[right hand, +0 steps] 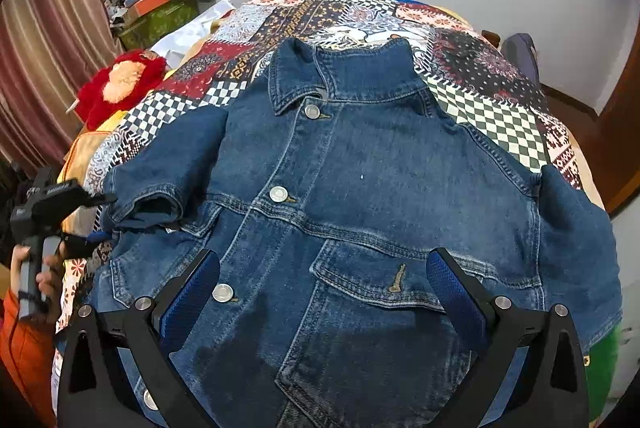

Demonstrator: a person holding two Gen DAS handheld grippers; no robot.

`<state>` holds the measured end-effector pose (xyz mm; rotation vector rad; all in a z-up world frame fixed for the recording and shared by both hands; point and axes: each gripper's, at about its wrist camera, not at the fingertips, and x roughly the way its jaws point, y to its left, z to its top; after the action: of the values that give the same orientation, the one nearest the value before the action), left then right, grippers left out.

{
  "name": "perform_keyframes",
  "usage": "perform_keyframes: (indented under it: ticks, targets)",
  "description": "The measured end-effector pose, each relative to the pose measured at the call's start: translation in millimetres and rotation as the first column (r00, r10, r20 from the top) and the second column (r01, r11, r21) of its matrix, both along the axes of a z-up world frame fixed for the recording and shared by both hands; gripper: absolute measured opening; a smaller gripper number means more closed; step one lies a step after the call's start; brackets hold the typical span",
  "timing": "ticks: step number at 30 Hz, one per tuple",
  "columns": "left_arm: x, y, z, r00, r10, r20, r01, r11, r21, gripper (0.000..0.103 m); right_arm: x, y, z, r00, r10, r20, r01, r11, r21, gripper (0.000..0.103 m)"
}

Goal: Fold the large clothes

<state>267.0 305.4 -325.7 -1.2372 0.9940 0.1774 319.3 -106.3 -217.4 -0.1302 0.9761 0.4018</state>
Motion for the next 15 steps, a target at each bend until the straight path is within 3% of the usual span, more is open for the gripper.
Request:
perform_keyframes:
  ticks: [1,2,5,6,9,15]
  targets:
    - [3.8,0.1,2.7,1.0,-0.007,-0.003,0.007,1.0,0.031,0.067,0.7,-1.7,-0.8,1.0,-0.004,-0.002,0.004,1.0,-0.003,0.103]
    - [11.1,-1.3,9.7,1.0,-0.022,-0.012,0.023,0.996,0.091,0.059,1.7,-3.9,-1.6,1.0,-0.011,-0.005,0.011,1.0,-0.006,0.103]
    - [19.4,-4.1,27.8,0.998,-0.067,-0.018,0.069,0.969,0.238,0.018,3.7,-11.6,-1.5,0.999,-0.03,-0.014,0.03,1.0,0.005,0.103]
    - [22.8,-6.8,40.0,0.996,-0.09,-0.006,0.088,0.953,0.29,0.013,3.9,-14.1,-0.8,0.999,-0.035,-0.014,0.035,0.999,0.012,0.103]
    - [32.0,-16.6,77.7,0.989,-0.142,0.043,0.11,0.896,0.431,0.01,4.0,-22.6,3.8,0.999,-0.05,-0.003,0.05,0.998,0.025,0.103]
    - [55.0,-63.3,168.1,0.942,-0.316,0.117,0.165,0.735,0.657,0.006,3.5,-38.2,14.0,0.997,-0.069,0.022,0.068,0.996,0.052,0.103]
